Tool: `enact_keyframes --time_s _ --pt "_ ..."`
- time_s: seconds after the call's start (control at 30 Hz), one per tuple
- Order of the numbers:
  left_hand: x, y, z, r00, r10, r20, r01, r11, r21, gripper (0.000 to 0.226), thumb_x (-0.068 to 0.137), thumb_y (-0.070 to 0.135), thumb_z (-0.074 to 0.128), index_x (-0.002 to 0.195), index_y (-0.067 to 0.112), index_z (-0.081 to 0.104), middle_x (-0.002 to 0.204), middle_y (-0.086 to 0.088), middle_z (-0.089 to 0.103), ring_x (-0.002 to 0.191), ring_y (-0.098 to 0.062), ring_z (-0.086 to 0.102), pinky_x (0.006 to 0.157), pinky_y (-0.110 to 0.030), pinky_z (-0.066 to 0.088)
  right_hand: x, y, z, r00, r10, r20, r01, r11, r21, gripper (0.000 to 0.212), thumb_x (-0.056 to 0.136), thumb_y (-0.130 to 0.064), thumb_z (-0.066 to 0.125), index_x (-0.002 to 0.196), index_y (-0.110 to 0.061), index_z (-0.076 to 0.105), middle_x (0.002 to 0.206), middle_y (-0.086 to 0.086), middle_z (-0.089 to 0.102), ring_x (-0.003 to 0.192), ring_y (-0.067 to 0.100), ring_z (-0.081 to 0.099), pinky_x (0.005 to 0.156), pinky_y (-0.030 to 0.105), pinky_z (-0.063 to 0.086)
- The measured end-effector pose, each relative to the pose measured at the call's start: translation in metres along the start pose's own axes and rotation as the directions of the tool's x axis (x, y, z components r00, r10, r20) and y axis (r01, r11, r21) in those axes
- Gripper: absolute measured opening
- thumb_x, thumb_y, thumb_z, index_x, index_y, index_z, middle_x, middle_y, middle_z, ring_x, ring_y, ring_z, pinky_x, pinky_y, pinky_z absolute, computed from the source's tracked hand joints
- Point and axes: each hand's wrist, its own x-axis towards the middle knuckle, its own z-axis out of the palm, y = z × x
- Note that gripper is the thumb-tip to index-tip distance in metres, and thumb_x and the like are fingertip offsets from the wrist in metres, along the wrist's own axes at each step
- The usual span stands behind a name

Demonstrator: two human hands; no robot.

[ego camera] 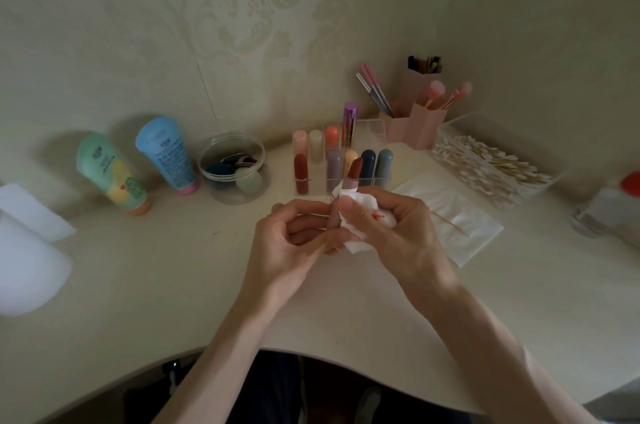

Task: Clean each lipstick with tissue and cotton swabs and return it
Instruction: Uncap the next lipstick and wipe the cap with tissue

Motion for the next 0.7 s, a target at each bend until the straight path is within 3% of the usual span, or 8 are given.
enact_keyframes --time_s 0.13,0.27,0.5,0.6,0.7 --pt "0.001 0.0 -0.002 1.0 0.008 -0.013 -0.008 0.999 -0.036 0.026 0.067 0.009 0.085 0.088 -0.001 0.073 0.08 -0.015 0.077 0.066 -0.024 0.074 0.062 -0.025 0.059 -0.002 0.0 0.001 1.0 0.015 0.008 -0.015 1.0 0.004 0.029 0.102 -0.024 0.071 0.097 0.005 0.073 0.097 0.031 0.074 0.093 0.053 0.072 0.084 0.07 0.057" --pt "0.001 -0.001 -0.003 0.999 -0.011 0.039 0.015 0.993 -0.121 0.02 0.071 0.005 0.078 0.087 -0.004 0.072 0.074 -0.015 0.074 0.057 -0.02 0.066 0.059 -0.026 0.057 -0.003 -0.007 0.002 0.998 0.015 0.053 -0.018 0.998 0.061 0.026 0.102 -0.013 0.067 0.093 0.011 0.068 0.078 0.026 0.068 0.07 0.05 0.068 0.073 0.058 0.059" --pt "0.003 -0.003 -0.007 0.989 -0.052 0.137 0.056 0.998 -0.023 0.025 0.086 0.017 0.069 0.098 -0.005 0.073 0.067 -0.017 0.068 0.057 -0.016 0.06 0.063 -0.024 0.055 -0.002 -0.012 -0.006 0.996 0.035 0.088 -0.031 0.998 -0.049 0.025 0.103 -0.017 0.065 0.096 0.006 0.072 0.079 0.026 0.073 0.073 0.046 0.073 0.068 0.04 0.058" --pt "0.001 -0.005 -0.007 0.989 -0.036 0.145 0.027 0.998 0.064 0.025 0.092 0.024 0.064 0.102 0.003 0.074 0.071 -0.023 0.067 0.063 -0.018 0.061 0.072 -0.023 0.052 0.0 -0.006 -0.006 0.999 0.028 0.029 -0.024 0.994 -0.108 0.022 0.101 -0.024 0.071 0.098 -0.003 0.076 0.083 0.022 0.075 0.076 0.045 0.073 0.069 0.054 0.061" --pt "-0.001 -0.005 -0.003 0.992 0.022 0.125 -0.033 0.996 0.088 0.022 0.093 0.021 0.066 0.11 0.006 0.071 0.079 -0.016 0.074 0.067 -0.018 0.068 0.07 -0.021 0.054 0.001 -0.001 -0.005 1.0 0.019 -0.011 -0.02 0.996 -0.092 0.023 0.101 -0.027 0.072 0.098 -0.005 0.076 0.087 0.023 0.074 0.079 0.046 0.072 0.073 0.067 0.058"
